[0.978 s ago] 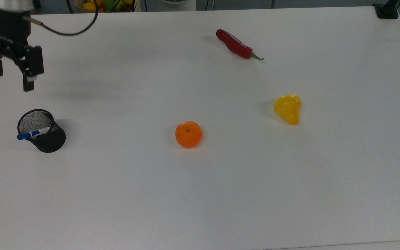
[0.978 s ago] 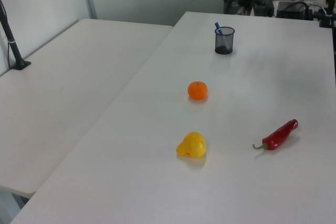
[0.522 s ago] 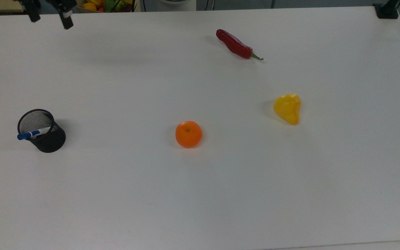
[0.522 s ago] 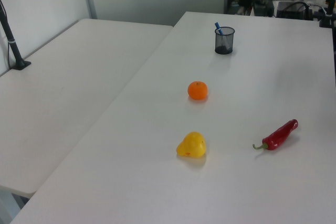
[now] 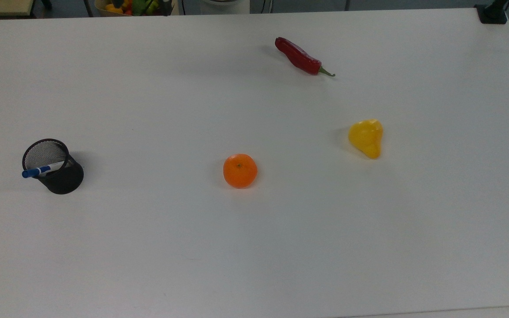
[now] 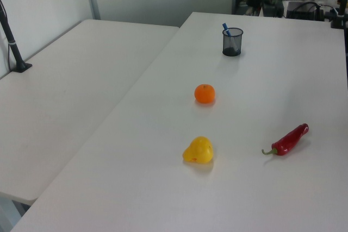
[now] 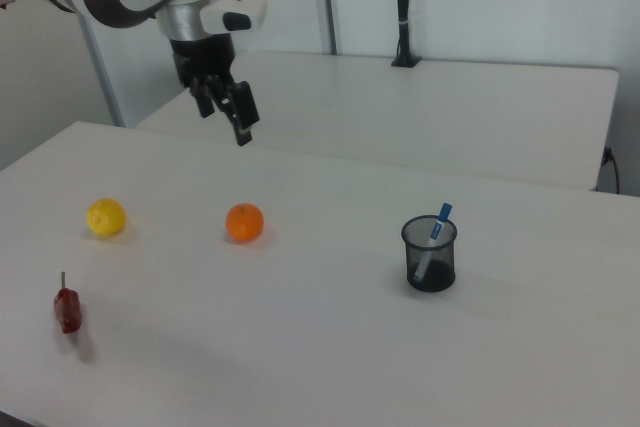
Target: Place marker
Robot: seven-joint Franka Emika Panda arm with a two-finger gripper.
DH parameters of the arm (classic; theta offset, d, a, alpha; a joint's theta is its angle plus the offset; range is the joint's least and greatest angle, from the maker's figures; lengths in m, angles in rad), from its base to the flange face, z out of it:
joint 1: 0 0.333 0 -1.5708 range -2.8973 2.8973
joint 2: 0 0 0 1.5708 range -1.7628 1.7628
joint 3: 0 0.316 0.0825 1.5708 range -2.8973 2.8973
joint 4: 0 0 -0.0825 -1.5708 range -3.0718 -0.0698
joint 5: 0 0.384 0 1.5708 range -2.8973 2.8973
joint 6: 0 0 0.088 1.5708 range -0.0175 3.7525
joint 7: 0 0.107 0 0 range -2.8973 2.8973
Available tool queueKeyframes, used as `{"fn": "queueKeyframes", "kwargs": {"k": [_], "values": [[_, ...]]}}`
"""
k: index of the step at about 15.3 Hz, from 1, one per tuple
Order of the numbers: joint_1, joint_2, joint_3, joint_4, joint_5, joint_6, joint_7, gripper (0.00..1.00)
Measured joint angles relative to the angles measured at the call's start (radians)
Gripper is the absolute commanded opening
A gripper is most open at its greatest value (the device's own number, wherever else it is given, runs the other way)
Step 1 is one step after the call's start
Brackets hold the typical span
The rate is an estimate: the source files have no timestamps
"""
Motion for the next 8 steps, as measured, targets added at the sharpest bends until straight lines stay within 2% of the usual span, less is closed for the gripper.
{"fn": "queueKeyframes", "kwargs": {"k": [3, 5, 8], "values": [[0.010, 0.000, 0.040, -0.002, -0.016, -0.031, 0.003, 1.00], [0.027, 0.001, 0.044, -0.005, -0.035, -0.031, -0.024, 1.00], [0.035, 0.005, 0.043, -0.010, -0.052, -0.031, -0.135, 1.00]]}}
